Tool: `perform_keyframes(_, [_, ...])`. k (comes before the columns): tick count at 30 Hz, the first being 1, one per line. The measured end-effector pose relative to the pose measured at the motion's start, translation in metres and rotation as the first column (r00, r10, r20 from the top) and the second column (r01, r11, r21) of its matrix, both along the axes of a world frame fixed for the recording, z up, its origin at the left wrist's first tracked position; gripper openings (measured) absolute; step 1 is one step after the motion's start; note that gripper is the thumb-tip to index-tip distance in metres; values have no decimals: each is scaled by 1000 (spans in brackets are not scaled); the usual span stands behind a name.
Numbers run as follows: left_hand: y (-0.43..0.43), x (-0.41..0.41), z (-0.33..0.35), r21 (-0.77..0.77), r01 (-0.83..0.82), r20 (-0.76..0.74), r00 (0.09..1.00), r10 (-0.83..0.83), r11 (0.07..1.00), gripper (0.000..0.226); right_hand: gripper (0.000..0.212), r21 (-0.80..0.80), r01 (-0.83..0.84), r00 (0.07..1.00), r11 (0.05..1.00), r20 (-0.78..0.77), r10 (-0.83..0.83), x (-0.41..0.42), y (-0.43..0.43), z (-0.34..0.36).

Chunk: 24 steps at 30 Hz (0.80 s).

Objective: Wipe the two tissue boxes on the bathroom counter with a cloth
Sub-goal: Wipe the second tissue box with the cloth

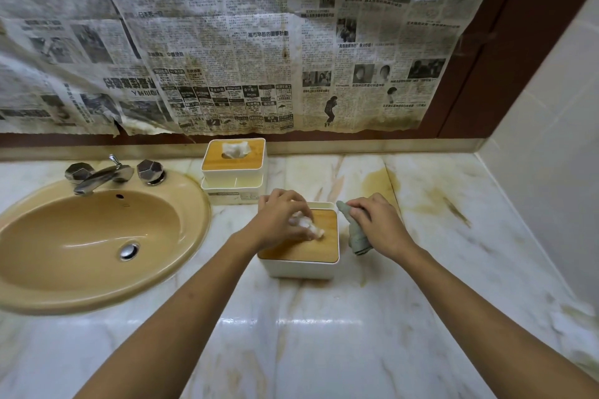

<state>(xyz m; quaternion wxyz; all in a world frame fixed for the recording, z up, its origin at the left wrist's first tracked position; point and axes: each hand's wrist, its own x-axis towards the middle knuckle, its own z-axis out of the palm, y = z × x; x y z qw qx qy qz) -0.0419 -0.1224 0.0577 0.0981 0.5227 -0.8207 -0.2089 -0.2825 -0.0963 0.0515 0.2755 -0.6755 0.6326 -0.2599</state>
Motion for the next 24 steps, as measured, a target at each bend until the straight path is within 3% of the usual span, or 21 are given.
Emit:
perform_keyframes(3, [0, 8, -1, -5, -81, -95, 992, 80, 997, 27, 29, -6, -10, 1000, 1000, 5, 10, 3, 0, 1])
perform_keyframes(8, [4, 20, 3, 107, -118, -203, 969, 138, 987, 47, 29, -15, -69, 998, 997, 7, 70, 16, -4, -2])
perform_keyframes(12, [8, 23, -5, 155, -187, -391, 890, 234, 970, 35, 29, -33, -176, 978, 984, -123, 171, 32, -8, -5])
perform_keyframes(14, [9, 26, -11, 39, -233, -293, 927, 234, 972, 24, 30, -43, -218, 960, 975, -190, 207, 35, -6, -10])
perform_keyframes(16, [10, 30, -18, -21, -215, -109, 971, 212, 976, 38, 30, -59, -223, 955, 973, -214, 206, 34, -2, -13])
perform_keyframes(18, [12, 32, -22, -64, -198, -24, 980, 196, 978, 47, 29, -74, -231, 954, 970, -210, 212, 32, 6, -13])
perform_keyframes(24, [13, 35, -28, -36, -164, -138, 978, 157, 986, 58, 23, -117, -470, 870, 875, -231, 436, 23, 48, -15])
